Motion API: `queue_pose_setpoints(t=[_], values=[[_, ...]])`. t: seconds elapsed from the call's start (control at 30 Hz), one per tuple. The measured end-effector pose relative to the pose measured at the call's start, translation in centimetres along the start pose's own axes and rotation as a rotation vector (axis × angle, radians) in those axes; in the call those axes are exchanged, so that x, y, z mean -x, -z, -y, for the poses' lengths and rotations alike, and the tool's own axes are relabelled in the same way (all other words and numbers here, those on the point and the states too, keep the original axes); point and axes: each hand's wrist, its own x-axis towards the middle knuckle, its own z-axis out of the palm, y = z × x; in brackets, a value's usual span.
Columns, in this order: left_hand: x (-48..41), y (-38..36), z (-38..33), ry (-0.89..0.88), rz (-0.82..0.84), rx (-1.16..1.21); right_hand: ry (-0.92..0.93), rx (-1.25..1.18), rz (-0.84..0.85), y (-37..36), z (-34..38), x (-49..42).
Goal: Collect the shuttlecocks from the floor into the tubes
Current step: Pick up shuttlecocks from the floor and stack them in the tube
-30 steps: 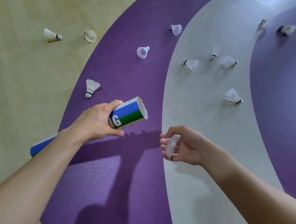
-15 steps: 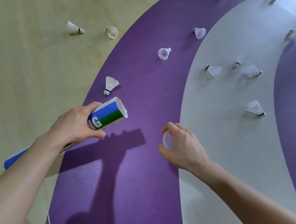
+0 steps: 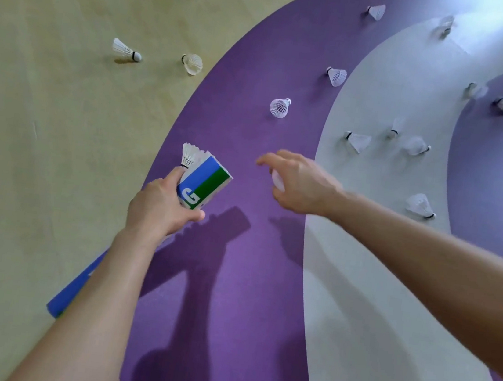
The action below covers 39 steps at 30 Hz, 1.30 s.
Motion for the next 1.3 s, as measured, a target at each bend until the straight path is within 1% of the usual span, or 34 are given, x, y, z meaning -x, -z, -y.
queue_pose_setpoints(t=[0.1,0.2,0.27,0.43,0.53,0.6,0.73,0.8,0.87,0.97,1.03,1.1,1.2,1.3], values=[[0.0,-1.8,-0.5,-0.007,-0.005,0.02,0.007,0.107,0.075,2.2,0.8,-2.0],[-1.6,-2.2,0.5,-0.008,-0.02,0.011,0.019,0.128,-0.015,0.9,-0.5,-3.7],[-2.4,-1.8,2.1,0.01,-0.055,0.016,-0.005,0.08,-0.071,-1.8,-1.4,-5.5],[-3.5,-1.9,5.8,0.094,-0.112,-0.026,-0.112,-0.071,-0.032,-10.2,-1.2,-12.7],[-4.3,-2.1,5.8,0.112,-0.122,-0.068,-0.112,-0.114,-0.023,-13.8,-0.1,-16.0],[-4.5,-2.2,5.7,0.116,-0.148,-0.076,-0.087,-0.063,-0.041,-15.2,0.6,-17.7],[-4.7,-2.0,6.3,0.139,-0.195,-0.074,0.037,0.184,-0.108,-17.2,1.6,-20.9],[-4.7,-1.7,6.7,0.145,-0.214,-0.076,0.046,0.21,-0.099,-17.9,2.5,-22.1],[-4.5,-1.4,6.9,0.153,-0.23,-0.081,-0.027,0.101,-0.106,-18.6,3.3,-23.3],[-4.2,-1.1,7.5,0.154,-0.247,-0.073,-0.219,-0.217,-0.084,-19.2,4.4,-24.6],[-4.0,-1.0,8.0,0.155,-0.252,-0.057,-0.304,-0.368,-0.055,-19.4,4.6,-24.7],[-3.9,-1.0,8.4,0.155,-0.266,-0.042,-0.372,-0.499,-0.071,-18.8,4.8,-24.1],[-4.0,-1.0,9.0,0.142,-0.327,-0.007,-0.416,-0.668,-0.211,-15.8,4.8,-21.2],[-4.5,-1.0,8.6,0.092,-0.414,-0.001,-0.367,-0.808,-0.425,-12.0,4.6,-16.7]])
